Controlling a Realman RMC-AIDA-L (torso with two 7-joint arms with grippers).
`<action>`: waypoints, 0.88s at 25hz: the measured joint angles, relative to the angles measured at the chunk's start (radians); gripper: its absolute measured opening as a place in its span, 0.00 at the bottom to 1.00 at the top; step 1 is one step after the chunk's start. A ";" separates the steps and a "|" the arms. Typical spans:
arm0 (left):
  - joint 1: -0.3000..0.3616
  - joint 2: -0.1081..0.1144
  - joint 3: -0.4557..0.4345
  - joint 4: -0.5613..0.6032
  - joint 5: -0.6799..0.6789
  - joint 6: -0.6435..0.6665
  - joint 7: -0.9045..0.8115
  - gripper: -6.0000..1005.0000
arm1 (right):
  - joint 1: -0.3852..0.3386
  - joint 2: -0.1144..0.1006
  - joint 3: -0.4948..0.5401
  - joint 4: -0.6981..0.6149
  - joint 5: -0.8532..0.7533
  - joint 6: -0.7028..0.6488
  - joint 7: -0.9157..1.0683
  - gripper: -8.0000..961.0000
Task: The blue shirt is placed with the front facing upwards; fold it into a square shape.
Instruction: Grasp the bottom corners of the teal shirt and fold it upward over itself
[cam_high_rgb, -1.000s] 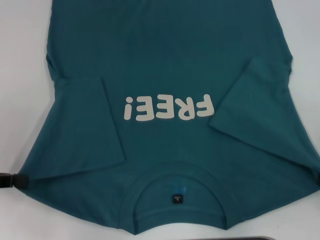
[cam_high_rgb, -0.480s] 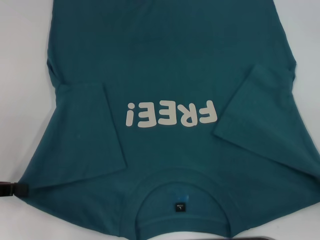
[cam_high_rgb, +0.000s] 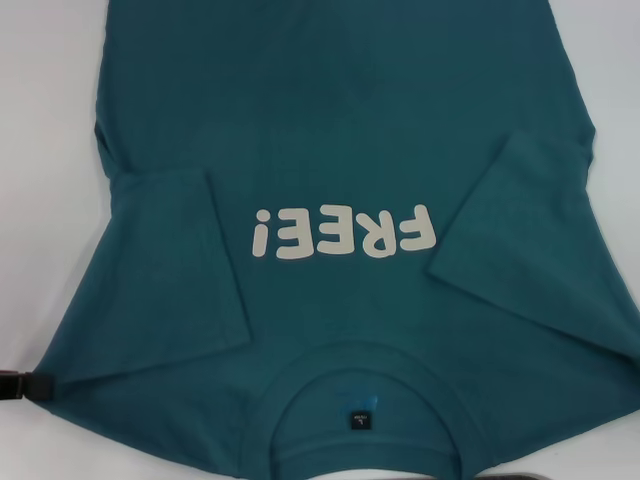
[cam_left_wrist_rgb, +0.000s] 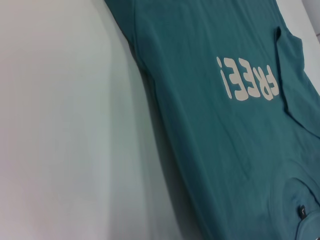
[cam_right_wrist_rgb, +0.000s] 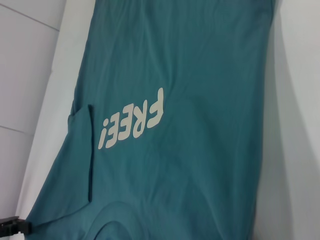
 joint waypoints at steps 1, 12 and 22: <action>0.000 0.001 0.000 0.000 0.000 0.001 0.000 0.01 | -0.001 0.000 0.000 0.000 0.000 0.002 0.001 0.05; -0.013 -0.005 -0.070 0.001 -0.009 -0.006 0.020 0.01 | 0.010 0.000 0.000 -0.005 0.076 -0.004 -0.012 0.05; -0.101 -0.021 -0.183 0.060 -0.014 -0.069 0.066 0.01 | 0.068 -0.006 0.000 -0.006 0.151 -0.052 -0.019 0.05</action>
